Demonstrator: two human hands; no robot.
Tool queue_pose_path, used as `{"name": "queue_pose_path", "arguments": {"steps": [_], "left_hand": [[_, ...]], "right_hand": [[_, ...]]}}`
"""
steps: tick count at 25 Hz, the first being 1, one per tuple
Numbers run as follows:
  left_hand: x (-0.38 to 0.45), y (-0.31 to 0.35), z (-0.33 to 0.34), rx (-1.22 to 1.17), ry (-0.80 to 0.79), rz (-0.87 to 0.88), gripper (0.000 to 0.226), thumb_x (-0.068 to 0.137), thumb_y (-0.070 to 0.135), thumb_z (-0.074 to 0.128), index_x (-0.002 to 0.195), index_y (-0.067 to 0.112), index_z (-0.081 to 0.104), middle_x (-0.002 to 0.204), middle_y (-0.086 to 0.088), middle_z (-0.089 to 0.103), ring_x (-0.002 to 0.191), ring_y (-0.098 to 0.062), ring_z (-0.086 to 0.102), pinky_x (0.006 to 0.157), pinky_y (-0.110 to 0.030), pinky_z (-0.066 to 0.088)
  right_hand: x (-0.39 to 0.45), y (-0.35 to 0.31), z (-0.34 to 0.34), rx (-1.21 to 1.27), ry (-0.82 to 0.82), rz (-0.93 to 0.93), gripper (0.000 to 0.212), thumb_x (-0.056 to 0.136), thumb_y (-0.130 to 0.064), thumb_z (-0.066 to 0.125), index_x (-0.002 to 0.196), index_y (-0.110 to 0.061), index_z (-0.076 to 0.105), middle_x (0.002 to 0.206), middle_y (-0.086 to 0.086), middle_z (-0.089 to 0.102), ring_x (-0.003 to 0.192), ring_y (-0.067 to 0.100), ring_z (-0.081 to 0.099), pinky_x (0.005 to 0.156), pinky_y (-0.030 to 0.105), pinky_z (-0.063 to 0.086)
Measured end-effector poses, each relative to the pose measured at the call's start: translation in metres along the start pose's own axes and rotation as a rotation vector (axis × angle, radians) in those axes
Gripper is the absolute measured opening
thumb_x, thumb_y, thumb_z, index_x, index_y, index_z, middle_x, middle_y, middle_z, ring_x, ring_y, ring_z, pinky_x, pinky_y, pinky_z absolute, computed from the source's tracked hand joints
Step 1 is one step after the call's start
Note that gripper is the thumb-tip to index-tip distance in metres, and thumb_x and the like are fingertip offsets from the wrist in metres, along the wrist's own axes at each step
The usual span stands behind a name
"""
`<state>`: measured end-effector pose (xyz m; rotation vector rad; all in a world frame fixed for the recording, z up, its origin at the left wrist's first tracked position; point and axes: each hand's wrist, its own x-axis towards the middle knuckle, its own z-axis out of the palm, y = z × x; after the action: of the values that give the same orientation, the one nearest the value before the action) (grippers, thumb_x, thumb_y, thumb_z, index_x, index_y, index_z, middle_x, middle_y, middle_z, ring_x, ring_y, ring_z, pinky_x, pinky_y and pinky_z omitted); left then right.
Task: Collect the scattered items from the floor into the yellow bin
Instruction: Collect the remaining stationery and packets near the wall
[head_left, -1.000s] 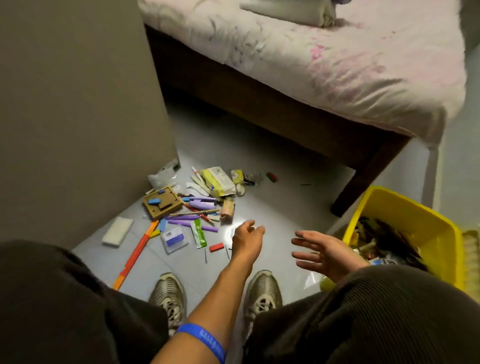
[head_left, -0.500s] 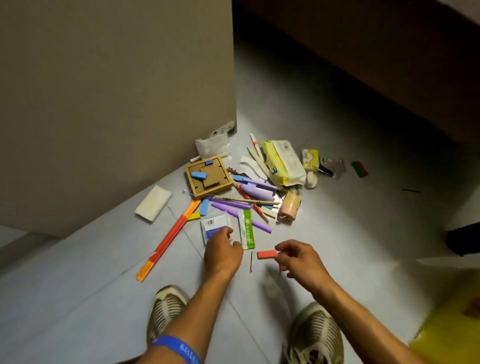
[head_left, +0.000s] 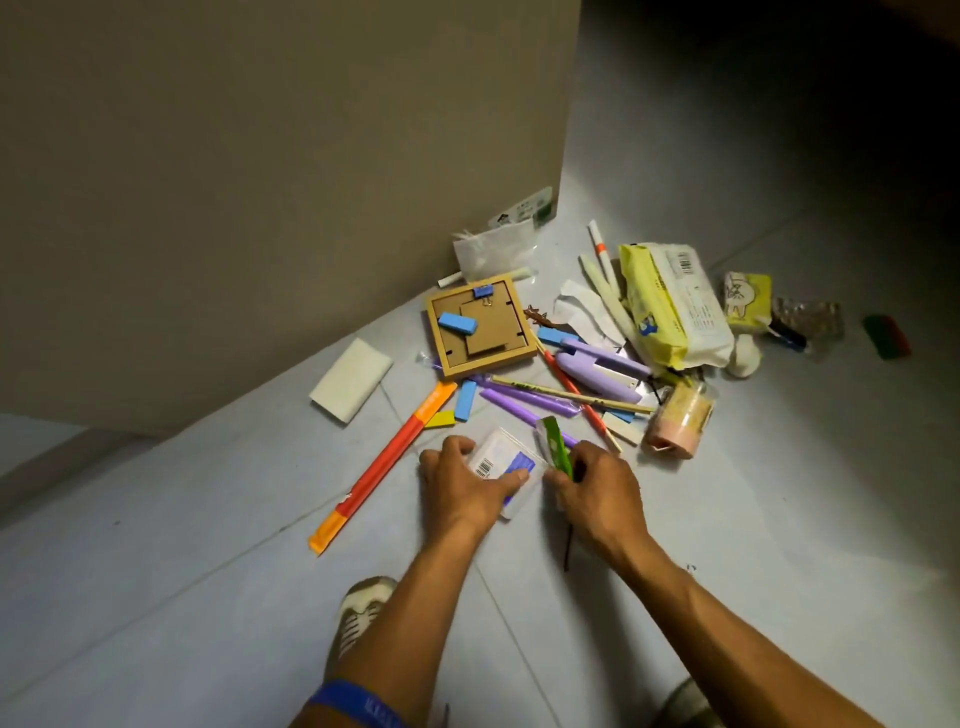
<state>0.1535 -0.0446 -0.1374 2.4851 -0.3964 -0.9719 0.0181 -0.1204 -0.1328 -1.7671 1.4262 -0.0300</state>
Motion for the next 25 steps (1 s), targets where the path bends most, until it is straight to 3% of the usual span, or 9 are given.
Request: {"name": "queue_pose_path", "arguments": {"steps": [3, 6, 9, 13, 15, 18, 20, 22, 25], "left_hand": [[-0.008, -0.004, -0.005, -0.268, -0.051, -0.034, 0.039, 0.074, 0.029, 0.083, 0.101, 0.02, 0.057, 0.109, -0.001, 0.059, 0.094, -0.016, 0.063, 0.054, -0.01, 0.043], [-0.026, 0.008, -0.008, -0.581, -0.216, 0.02, 0.021, 0.083, 0.015, 0.075, 0.101, 0.016, 0.066, 0.1, -0.004, 0.072, 0.081, -0.015, 0.072, 0.058, -0.017, 0.053], [-0.021, 0.009, -0.026, -0.658, -0.191, 0.035, 0.011, 0.09, 0.024, 0.067, 0.101, 0.021, 0.07, 0.105, -0.001, 0.073, 0.088, -0.014, 0.071, 0.064, -0.023, 0.055], [0.015, -0.029, -0.061, 0.284, 0.214, 0.056, 0.049, 0.09, 0.03, 0.066, 0.134, 0.025, 0.046, 0.133, -0.005, 0.05, 0.118, -0.025, 0.051, 0.092, -0.04, 0.048], [0.019, -0.049, -0.064, 0.312, 0.205, 0.006, 0.045, 0.092, 0.027, 0.062, 0.133, 0.021, 0.045, 0.125, -0.011, 0.056, 0.109, -0.029, 0.055, 0.09, -0.042, 0.049], [0.001, -0.051, -0.049, 0.02, 0.194, -0.027, 0.01, 0.095, 0.019, 0.052, 0.101, 0.018, 0.06, 0.101, -0.012, 0.066, 0.092, -0.034, 0.062, 0.083, -0.042, 0.053], [-0.016, -0.028, -0.035, -0.178, 0.137, 0.016, 0.013, 0.093, 0.021, 0.054, 0.085, 0.021, 0.064, 0.092, -0.008, 0.069, 0.088, -0.031, 0.064, 0.079, -0.041, 0.054], [-0.03, 0.007, -0.027, -0.528, -0.053, 0.048, 0.017, 0.091, 0.037, 0.059, 0.094, 0.024, 0.069, 0.094, -0.003, 0.073, 0.09, -0.027, 0.069, 0.08, -0.041, 0.056], [-0.036, 0.036, -0.021, -0.9, -0.463, 0.015, 0.052, 0.076, 0.045, 0.077, 0.119, 0.018, 0.066, 0.107, -0.008, 0.074, 0.097, -0.028, 0.072, 0.083, -0.045, 0.058]], "right_hand": [[-0.004, 0.002, -0.013, 0.485, -0.052, 0.008, 0.031, 0.088, -0.036, 0.07, 0.066, -0.017, 0.06, 0.073, -0.003, 0.061, 0.067, 0.013, 0.056, 0.056, 0.024, 0.045], [-0.012, -0.007, -0.016, 0.461, -0.231, -0.081, 0.013, 0.085, -0.035, 0.073, 0.082, -0.022, 0.074, 0.102, -0.011, 0.068, 0.089, 0.004, 0.063, 0.07, 0.016, 0.05], [-0.013, -0.013, -0.022, 0.685, -0.28, 0.076, 0.02, 0.08, -0.026, 0.079, 0.088, -0.01, 0.071, 0.091, 0.004, 0.077, 0.073, 0.014, 0.073, 0.054, 0.02, 0.052], [-0.018, -0.009, -0.027, 0.757, -0.272, 0.184, 0.035, 0.077, -0.015, 0.083, 0.097, -0.02, 0.055, 0.093, -0.001, 0.073, 0.079, 0.019, 0.074, 0.051, 0.028, 0.053], [-0.022, -0.009, -0.027, 0.855, -0.3, 0.222, 0.045, 0.078, -0.015, 0.082, 0.109, -0.031, 0.055, 0.096, -0.008, 0.075, 0.083, 0.018, 0.075, 0.056, 0.028, 0.056], [-0.024, -0.009, -0.03, 1.047, -0.264, 0.279, 0.05, 0.079, -0.013, 0.079, 0.118, -0.031, 0.054, 0.105, -0.005, 0.075, 0.092, 0.024, 0.074, 0.069, 0.039, 0.057], [-0.026, -0.013, -0.033, 1.158, -0.253, 0.294, 0.05, 0.078, -0.012, 0.078, 0.119, -0.025, 0.054, 0.109, 0.001, 0.075, 0.092, 0.026, 0.073, 0.07, 0.038, 0.055], [-0.03, -0.02, -0.035, 1.158, -0.229, 0.259, 0.047, 0.078, -0.011, 0.079, 0.116, -0.02, 0.053, 0.109, 0.005, 0.075, 0.088, 0.026, 0.074, 0.059, 0.033, 0.056], [-0.035, -0.03, -0.039, 0.927, -0.115, 0.057, 0.041, 0.081, -0.022, 0.079, 0.113, -0.025, 0.056, 0.109, -0.002, 0.072, 0.085, 0.017, 0.073, 0.062, 0.03, 0.06]]}}
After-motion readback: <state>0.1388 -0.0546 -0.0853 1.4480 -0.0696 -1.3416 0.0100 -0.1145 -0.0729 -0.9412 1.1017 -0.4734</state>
